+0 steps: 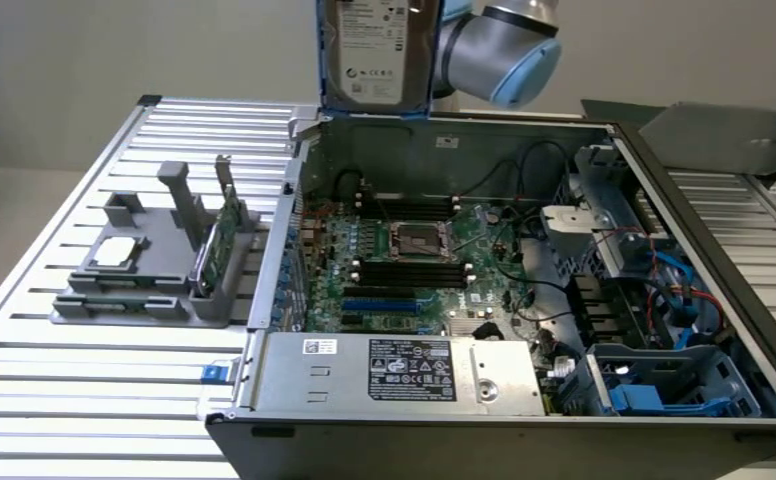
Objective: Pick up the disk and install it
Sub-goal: 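Pick up the disk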
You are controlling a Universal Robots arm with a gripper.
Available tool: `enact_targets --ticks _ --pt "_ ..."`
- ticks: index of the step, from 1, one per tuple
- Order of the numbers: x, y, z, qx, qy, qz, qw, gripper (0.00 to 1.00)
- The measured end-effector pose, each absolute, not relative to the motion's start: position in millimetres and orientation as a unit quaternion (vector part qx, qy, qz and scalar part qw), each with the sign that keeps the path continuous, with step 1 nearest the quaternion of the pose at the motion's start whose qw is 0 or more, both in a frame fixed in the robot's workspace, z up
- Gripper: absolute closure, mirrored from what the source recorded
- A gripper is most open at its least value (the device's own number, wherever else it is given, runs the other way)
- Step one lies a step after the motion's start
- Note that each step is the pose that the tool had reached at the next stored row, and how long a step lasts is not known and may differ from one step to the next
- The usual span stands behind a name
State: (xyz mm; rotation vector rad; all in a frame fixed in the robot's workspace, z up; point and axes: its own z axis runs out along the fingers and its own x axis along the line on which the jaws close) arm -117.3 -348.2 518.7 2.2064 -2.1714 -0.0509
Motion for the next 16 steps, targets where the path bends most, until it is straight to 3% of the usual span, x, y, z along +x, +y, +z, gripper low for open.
enact_targets --ticks 16 --pt "-70.1 -388.8 518.7 0.712 -0.701 -0.016 0.023 0.67"
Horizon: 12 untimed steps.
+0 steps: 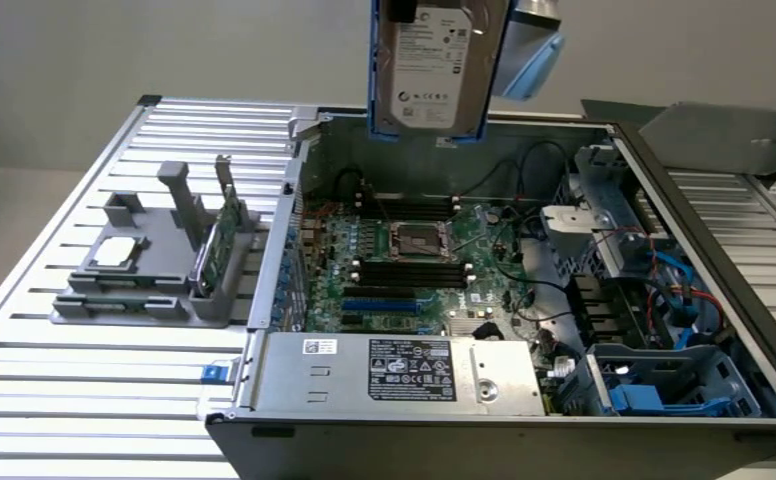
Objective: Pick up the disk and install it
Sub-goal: 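Pick up the disk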
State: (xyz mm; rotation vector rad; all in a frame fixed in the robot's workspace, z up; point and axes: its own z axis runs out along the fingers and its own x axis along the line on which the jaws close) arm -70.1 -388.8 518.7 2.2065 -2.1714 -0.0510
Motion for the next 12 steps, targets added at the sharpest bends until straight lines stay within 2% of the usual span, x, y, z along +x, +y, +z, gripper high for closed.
enact_targets --ticks 12 --pt "-34.7 -420.2 518.7 0.713 -0.701 -0.016 0.023 0.67"
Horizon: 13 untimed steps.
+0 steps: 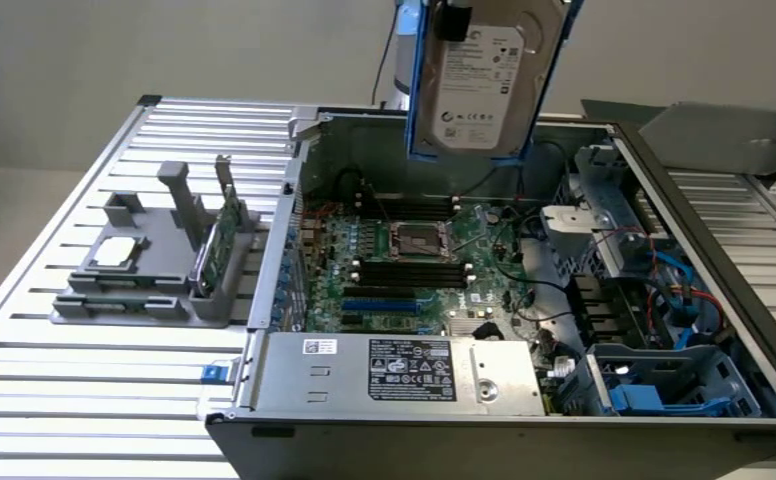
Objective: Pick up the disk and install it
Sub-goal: 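Pick up the disk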
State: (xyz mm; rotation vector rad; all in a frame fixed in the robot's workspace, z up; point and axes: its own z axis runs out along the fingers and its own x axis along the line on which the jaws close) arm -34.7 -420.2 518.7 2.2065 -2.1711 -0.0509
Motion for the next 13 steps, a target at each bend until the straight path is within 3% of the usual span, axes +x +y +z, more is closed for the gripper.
enact_targets --ticks 13 --pt "-5.1 -456.7 518.7 0.712 -0.701 -0.016 0.023 0.67"
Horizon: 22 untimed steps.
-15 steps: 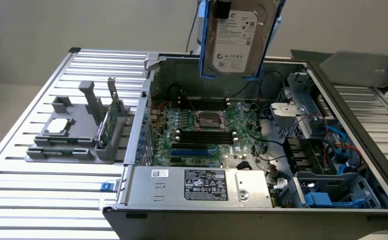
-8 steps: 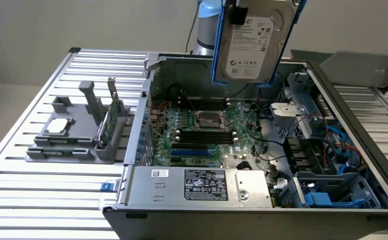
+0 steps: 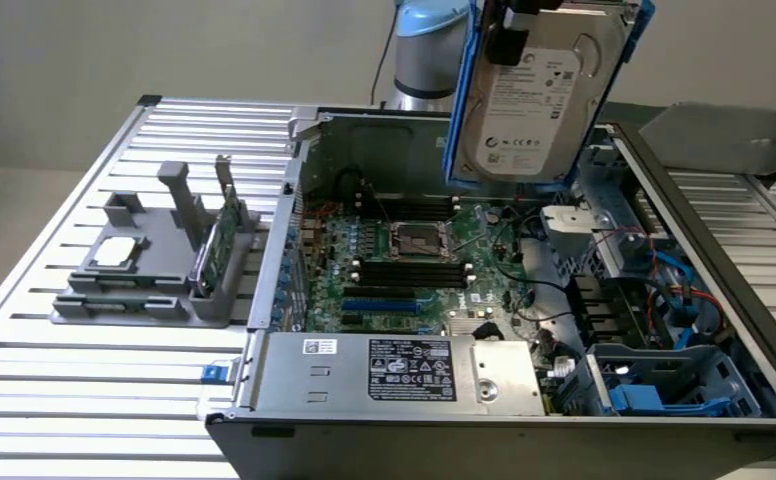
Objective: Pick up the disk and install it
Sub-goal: 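Pick up the disk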
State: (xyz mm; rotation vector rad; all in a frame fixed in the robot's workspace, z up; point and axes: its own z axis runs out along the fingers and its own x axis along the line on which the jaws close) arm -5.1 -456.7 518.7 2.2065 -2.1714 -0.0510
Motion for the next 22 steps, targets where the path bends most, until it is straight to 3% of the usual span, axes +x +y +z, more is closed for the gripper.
enact_targets --ticks 22 --pt "26.8 -524.4 518.4 0.712 -0.701 -0.017 0.023 0.67"
